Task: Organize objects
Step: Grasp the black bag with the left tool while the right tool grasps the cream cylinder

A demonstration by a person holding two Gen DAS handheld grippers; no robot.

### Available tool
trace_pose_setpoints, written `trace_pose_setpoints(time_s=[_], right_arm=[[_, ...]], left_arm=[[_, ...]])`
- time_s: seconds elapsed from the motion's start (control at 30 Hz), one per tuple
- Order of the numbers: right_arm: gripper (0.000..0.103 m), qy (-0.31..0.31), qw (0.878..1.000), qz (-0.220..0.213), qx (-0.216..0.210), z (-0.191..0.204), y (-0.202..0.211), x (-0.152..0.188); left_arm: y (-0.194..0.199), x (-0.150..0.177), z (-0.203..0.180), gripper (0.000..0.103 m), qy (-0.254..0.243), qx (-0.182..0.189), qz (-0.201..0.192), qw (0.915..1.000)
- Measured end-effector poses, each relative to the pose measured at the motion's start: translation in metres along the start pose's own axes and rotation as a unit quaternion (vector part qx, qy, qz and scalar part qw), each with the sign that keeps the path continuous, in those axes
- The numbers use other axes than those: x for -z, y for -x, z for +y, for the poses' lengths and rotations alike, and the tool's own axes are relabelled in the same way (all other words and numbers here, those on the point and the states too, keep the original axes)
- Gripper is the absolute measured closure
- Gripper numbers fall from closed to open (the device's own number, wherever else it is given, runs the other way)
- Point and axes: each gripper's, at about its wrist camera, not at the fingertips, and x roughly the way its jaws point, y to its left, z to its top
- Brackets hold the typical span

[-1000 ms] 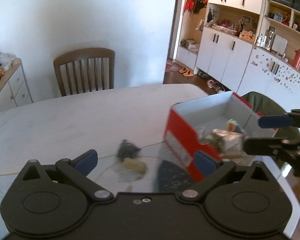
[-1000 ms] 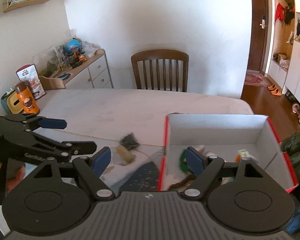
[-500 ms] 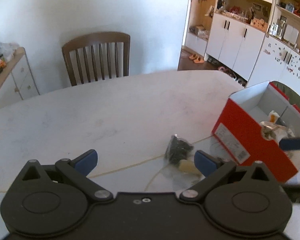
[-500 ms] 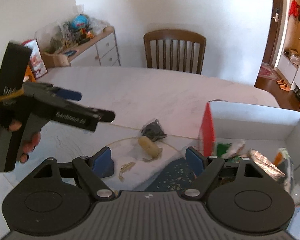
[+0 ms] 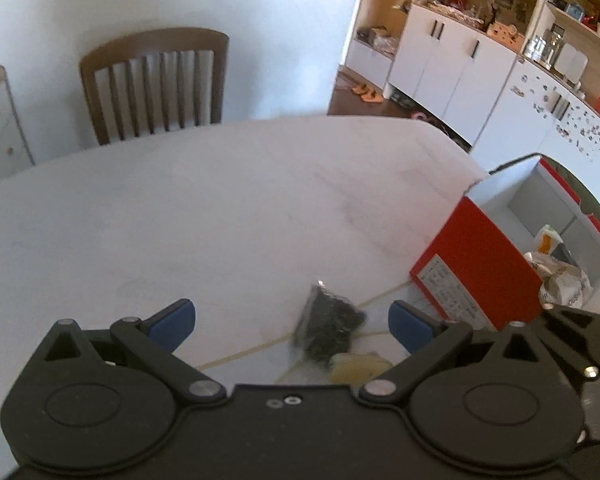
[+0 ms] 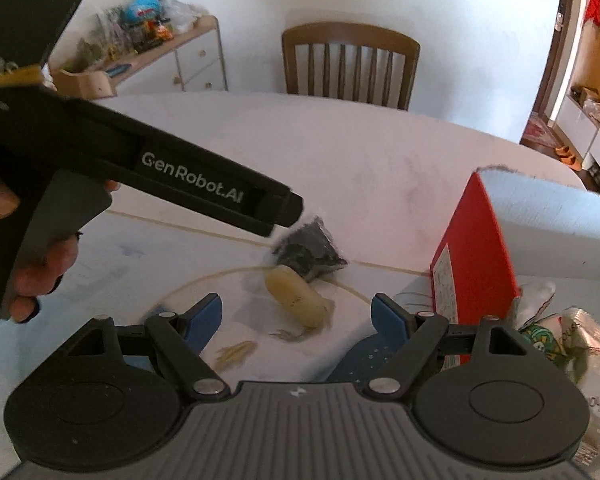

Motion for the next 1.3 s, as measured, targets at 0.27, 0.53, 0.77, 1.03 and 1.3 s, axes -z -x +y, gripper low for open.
trace_pose_setpoints(time_s=[0.27,0.53,0.77,1.03,1.3], right_arm=[[0.025,-0.001,1.0,0.001,0.003,-0.005,-0.027,0.006],[0.037,-0.005,1.0,0.007,-0.002,-0.009,-0.049,0.007],[0.046,-0.007,1.0,0.011,-0.006,-0.009,-0.056,0.009],[0.06,0.002,1.0,0.012,-0.008,-0.007,-0.057,0.008],[0.072,0.008,1.0,0.014,0.002,-0.003,-0.054,0.01]], left_arm=[[-0.029,0.002,-0.006,0.001,0.002,0.028,0.025,0.9993],[-0.051,0.003,-0.009,0.001,-0.005,0.037,0.035,0.9987],[-0.058,0.006,-0.017,0.014,-0.021,0.028,0.033,0.9988],[-0.062,0.008,-0.016,0.029,-0.021,0.028,0.034,0.9988],[-0.059,0.01,-0.016,0.052,-0.022,0.024,0.032,0.999]])
